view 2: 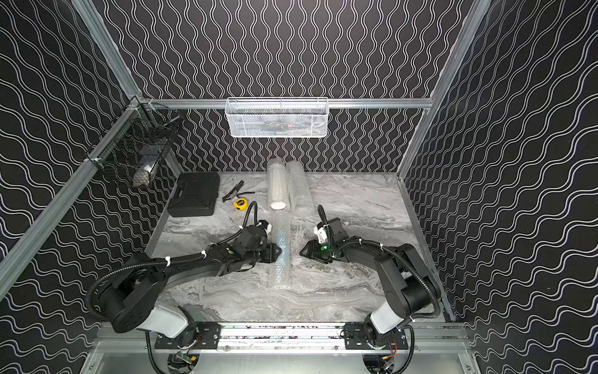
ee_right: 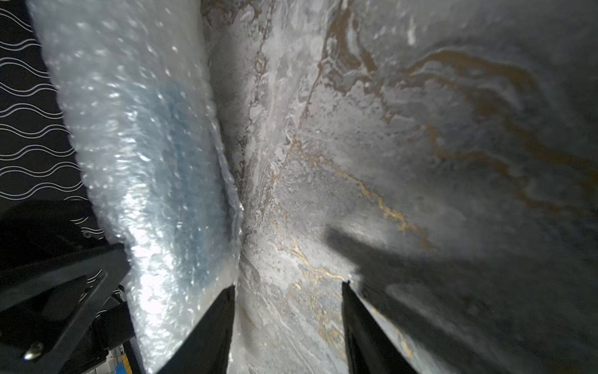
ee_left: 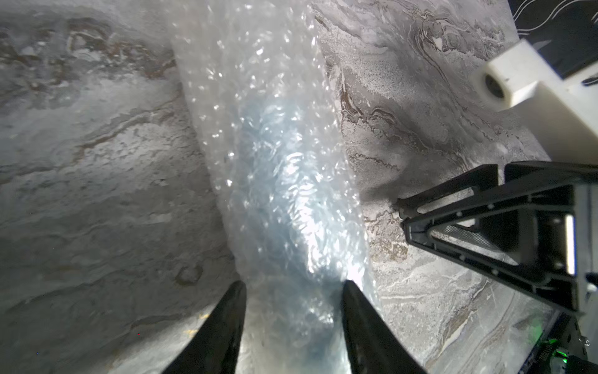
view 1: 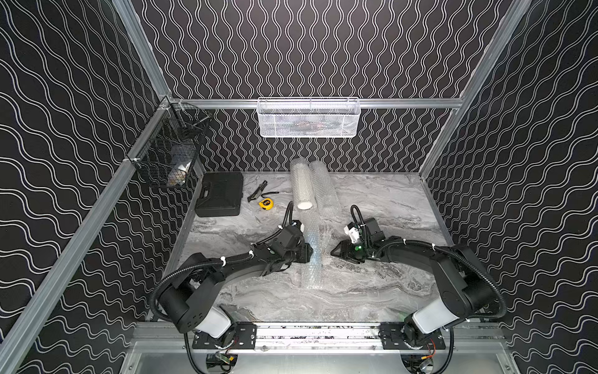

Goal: Unwrap the vase from the bubble wrap
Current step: Adjust the bubble wrap at the center of the board, then unwrap the bubble wrap at the center of the board.

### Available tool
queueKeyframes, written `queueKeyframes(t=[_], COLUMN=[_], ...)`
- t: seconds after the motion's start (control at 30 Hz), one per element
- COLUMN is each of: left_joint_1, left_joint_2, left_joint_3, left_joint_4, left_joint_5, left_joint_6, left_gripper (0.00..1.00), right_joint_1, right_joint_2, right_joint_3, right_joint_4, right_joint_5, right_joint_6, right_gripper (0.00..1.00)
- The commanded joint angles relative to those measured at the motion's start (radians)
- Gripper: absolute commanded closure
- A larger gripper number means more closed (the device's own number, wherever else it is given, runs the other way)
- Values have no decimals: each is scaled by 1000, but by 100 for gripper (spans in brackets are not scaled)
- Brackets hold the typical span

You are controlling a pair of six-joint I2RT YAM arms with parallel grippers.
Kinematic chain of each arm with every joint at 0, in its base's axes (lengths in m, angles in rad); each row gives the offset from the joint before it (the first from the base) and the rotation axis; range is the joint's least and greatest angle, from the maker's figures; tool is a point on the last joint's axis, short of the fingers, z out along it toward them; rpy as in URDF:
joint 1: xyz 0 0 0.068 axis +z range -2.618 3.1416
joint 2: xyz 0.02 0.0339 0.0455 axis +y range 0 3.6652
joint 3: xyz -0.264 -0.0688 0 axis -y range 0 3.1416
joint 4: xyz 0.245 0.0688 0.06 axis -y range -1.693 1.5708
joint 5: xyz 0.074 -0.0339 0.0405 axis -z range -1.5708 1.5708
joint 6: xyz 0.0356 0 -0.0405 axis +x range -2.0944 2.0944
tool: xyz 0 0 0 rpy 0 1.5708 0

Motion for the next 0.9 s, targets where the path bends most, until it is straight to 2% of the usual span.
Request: queueKeyframes(t=[0.0,0.3,0.67,0.87], left_joint_1=[10,33,35,35], left_joint_2=[-16,-40,-32,-24], left_joint_3=[-28,-64,-63,-64], left_joint_4=[-85,-90,-90,-69], left_joint_5=[-13,-12,21,73], left_joint_6=[0,10,26,32], left_gripper=[49,49,49,49], right_joint_1=[30,78,89,89], right_joint_2=[19,87,123,183], right_joint_3=[15,57,77,121], right_joint_4=[38,67,139,143], right_joint_5=[-13,-26,-65,-55], right_joint_6=[26,44,80,91], right_gripper=[50,53,56,64])
